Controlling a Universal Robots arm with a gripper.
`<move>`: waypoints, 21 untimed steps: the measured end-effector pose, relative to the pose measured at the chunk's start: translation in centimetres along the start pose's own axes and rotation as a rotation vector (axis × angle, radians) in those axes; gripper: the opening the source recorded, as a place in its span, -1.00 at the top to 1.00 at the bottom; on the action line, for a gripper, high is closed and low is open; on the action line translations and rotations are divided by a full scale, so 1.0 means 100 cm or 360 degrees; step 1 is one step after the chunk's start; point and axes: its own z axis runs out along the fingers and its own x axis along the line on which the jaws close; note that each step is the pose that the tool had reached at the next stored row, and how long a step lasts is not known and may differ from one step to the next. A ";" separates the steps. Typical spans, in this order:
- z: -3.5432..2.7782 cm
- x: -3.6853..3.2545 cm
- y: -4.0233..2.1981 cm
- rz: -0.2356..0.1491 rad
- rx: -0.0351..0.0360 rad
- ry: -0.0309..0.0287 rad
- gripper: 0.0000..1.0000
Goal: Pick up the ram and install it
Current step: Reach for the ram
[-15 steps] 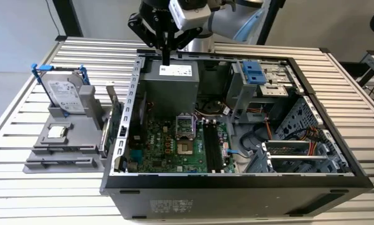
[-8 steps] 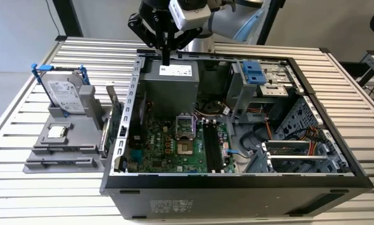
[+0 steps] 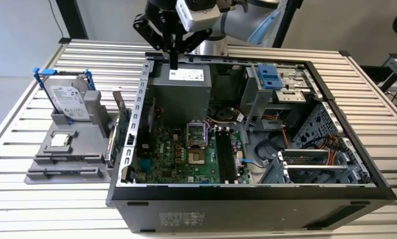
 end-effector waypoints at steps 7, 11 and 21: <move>-0.0001 0.0093 -0.0007 0.0000 -0.0001 -0.00001 1.00; -0.0002 0.0148 -0.0010 0.0000 -0.0001 0.00000 1.00; -0.0004 0.0257 -0.0018 0.0000 -0.0001 -0.00001 1.00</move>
